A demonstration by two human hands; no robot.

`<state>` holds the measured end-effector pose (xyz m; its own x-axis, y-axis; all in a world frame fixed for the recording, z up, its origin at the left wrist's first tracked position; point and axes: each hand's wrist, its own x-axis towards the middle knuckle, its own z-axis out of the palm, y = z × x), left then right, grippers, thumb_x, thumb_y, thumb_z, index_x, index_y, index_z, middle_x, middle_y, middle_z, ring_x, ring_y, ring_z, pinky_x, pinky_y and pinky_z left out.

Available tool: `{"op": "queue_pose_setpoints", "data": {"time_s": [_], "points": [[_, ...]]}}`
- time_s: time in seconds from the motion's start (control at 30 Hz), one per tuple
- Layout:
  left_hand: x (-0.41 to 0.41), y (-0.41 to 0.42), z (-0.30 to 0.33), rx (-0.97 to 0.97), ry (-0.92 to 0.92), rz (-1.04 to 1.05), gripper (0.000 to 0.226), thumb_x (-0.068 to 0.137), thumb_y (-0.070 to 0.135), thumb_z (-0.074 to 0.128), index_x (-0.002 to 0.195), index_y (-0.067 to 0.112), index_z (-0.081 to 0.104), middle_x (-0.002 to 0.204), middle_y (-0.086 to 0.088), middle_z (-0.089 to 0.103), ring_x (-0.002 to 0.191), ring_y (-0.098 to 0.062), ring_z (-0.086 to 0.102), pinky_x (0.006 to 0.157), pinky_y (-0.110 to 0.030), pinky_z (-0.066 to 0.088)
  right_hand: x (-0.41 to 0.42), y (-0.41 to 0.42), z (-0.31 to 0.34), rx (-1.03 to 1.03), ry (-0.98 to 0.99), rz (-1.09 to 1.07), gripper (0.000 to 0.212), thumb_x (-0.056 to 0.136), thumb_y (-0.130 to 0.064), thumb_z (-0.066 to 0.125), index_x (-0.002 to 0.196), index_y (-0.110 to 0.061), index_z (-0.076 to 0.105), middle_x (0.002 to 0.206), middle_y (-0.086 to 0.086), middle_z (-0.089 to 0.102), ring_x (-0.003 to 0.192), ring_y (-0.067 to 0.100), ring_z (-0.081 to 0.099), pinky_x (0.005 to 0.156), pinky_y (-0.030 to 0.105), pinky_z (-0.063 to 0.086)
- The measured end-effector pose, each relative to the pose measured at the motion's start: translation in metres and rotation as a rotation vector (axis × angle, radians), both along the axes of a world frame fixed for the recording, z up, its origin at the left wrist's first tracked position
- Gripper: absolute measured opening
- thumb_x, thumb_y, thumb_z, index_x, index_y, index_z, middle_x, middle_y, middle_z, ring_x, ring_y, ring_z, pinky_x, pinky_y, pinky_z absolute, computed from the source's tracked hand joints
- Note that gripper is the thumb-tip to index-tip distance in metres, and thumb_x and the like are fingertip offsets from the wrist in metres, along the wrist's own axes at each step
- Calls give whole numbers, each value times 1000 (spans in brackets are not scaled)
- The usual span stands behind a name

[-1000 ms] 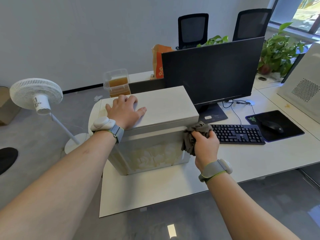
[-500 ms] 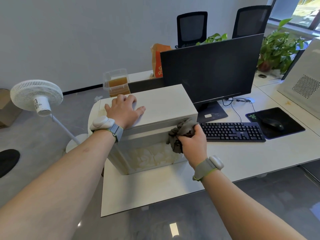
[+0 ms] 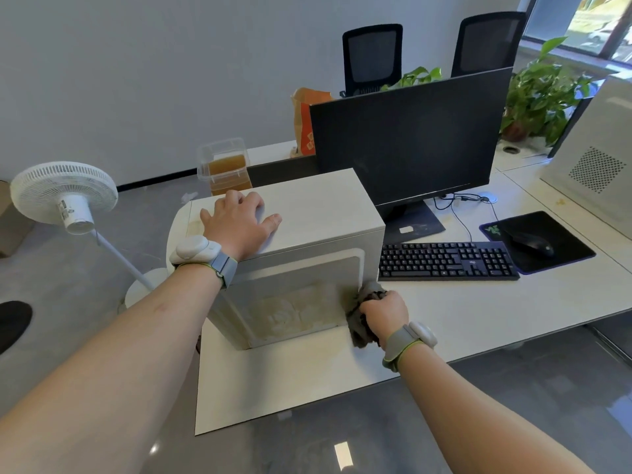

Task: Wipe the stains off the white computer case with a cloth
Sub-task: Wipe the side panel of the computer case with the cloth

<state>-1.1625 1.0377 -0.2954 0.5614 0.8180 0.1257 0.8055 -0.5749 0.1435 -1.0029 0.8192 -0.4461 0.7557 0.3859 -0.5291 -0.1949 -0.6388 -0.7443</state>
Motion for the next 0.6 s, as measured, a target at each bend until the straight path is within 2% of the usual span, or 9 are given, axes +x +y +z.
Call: {"op": "queue_pose_setpoints", "data": {"time_s": [0.17,0.23,0.33,0.4,0.47,0.53,0.6], "points": [[1,-1,1,8,3,5,49,93,70,42,122,32,52,132,-4,47,122,-31,47,104,-57,34,-4,-14,-2,123,319,-162,19,86,0,62,105,1,64,97,25,68,90,44,69,79,53,61],[0,0,1,15,2,1,49,93,70,41,122,32,52,133,-4,47,122,-30,47,104,-56,35,-4,-9,3,216,368,-191,22,85,4,63,107,3,66,97,26,69,90,44,70,83,55,61],[0,1,2,2,0,0,48,94,70,42,122,32,52,133,-4,46,122,-30,46,104,-56,34,-8,7,16,394,393,-225,21,87,8,63,108,2,64,100,25,69,92,42,70,83,52,62],[0,0,2,-1,-3,-1,47,93,70,42,121,33,52,131,-3,46,122,-29,47,104,-56,34,-13,11,20,484,324,-250,20,85,5,66,105,2,64,99,27,70,93,42,70,82,54,62],[1,0,2,6,-2,-1,46,93,69,42,120,33,53,129,-3,46,120,-29,47,103,-55,34,-17,8,12,488,263,-254,21,83,4,67,104,2,65,100,29,70,93,42,70,80,56,62],[0,0,2,6,-5,-2,45,93,69,42,118,33,53,128,-2,46,119,-29,47,102,-55,34,-16,5,0,401,318,-331,23,85,4,67,107,-1,67,100,26,71,92,42,70,83,54,62],[0,1,1,-4,-9,-3,44,92,69,43,116,33,53,127,-1,45,118,-29,47,102,-55,34,-14,4,-1,396,346,-354,17,86,2,69,102,-5,68,102,24,72,91,40,71,84,53,62]]}}
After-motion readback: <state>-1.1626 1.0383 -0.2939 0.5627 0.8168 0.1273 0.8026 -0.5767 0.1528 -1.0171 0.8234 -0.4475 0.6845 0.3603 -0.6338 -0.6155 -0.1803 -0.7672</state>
